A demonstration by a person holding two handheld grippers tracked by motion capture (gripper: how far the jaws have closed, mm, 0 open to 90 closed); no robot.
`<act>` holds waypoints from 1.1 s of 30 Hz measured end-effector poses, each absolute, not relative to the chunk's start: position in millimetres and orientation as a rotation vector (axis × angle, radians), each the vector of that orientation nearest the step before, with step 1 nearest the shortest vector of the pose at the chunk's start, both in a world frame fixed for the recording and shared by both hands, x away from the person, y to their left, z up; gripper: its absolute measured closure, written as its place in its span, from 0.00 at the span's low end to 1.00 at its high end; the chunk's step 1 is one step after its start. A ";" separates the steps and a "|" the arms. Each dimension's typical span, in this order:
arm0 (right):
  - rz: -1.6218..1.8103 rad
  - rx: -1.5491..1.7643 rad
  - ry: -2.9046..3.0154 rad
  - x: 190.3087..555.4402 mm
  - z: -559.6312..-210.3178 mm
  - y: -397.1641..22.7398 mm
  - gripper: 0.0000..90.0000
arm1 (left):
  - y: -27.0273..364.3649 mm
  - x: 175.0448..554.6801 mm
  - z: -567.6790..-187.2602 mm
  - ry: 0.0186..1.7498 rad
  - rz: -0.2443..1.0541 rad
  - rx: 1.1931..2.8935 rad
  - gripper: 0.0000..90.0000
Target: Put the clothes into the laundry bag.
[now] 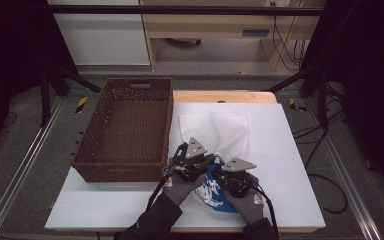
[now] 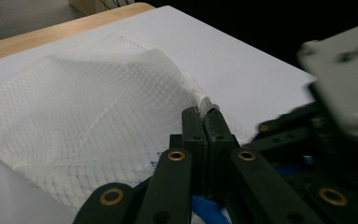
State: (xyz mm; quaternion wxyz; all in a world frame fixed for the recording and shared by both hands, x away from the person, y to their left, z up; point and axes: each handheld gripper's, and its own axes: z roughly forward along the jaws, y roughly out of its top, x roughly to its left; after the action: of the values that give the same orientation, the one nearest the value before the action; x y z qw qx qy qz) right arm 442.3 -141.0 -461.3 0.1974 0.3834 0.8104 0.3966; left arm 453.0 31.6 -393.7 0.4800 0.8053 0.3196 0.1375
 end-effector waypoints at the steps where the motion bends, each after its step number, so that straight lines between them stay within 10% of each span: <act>1: 1.085 1.106 2.255 447.8 -465.1 -140.0 0.89 | 31.4 452.7 -395.4 0.780 0.333 1.968 0.99; 20: 1.241 1.094 2.271 417.0 -459.9 -151.7 0.38 | 42.7 460.0 -418.5 0.839 0.324 1.963 0.99; 24: 1.135 1.116 2.305 426.5 -478.4 -140.2 0.48 | 43.6 459.8 -417.6 0.839 0.322 1.953 0.99; 29: 1.027 1.158 2.298 432.3 -477.8 -134.2 0.89 | 45.0 457.7 -414.4 0.835 0.324 1.940 0.99; 33: 1.121 1.196 2.223 435.7 -469.1 -137.8 0.92 | 46.8 454.5 -411.1 0.823 0.314 1.929 0.99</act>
State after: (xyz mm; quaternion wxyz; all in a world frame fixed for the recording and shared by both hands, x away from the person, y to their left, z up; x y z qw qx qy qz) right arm 435.7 -137.8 -469.1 0.1888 0.4252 0.7904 0.3984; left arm 454.5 46.8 -411.1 0.4887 0.7937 0.3385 0.1290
